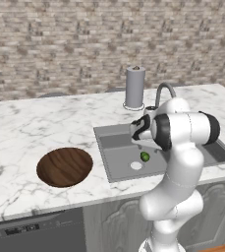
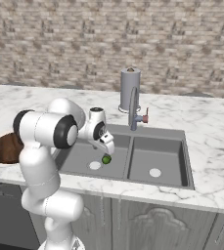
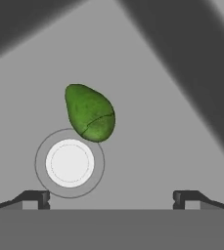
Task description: Pick the oranges from the cabinet and place them in one bowl. Pick the avocado from the sink and place it in the other bowl.
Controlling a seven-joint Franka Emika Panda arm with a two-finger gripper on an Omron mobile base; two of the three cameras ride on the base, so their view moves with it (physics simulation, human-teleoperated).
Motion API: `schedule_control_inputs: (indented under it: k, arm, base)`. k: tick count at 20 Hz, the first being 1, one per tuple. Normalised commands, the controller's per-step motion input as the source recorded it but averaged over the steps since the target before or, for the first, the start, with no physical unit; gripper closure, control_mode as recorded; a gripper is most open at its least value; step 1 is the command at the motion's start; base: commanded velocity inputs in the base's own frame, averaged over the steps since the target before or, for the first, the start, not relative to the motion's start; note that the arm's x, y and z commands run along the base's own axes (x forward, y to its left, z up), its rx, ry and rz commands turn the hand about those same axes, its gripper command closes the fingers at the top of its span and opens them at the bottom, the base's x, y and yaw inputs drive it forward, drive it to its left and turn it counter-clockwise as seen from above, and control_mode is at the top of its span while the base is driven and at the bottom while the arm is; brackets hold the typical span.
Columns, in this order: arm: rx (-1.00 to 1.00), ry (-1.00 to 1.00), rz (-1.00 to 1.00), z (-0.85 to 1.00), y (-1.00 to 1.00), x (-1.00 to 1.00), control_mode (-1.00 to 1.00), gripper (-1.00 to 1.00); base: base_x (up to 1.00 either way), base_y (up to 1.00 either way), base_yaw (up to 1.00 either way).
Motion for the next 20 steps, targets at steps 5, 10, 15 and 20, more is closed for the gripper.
schedule_control_inputs:
  k: [5,10,15,20]
  arm:
    - [0.0,-0.02,0.05,-0.14,-0.03,0.19,-1.0,-1.0]
    - [0.0,0.0,0.04,-0.14,-0.04,0.19,-1.0,-1.0]
    - [0.0,0.0,0.04,-0.16,-0.06,0.18,-1.0,-1.0]
    - [0.0,0.0,0.05,-0.19,-0.05,0.15,-1.0,-1.0]
  base:
    - [0.0,0.0,0.0]
    - [0.0,0.0,0.0]
    - [0.0,0.0,0.0]
    - [0.0,0.0,0.0]
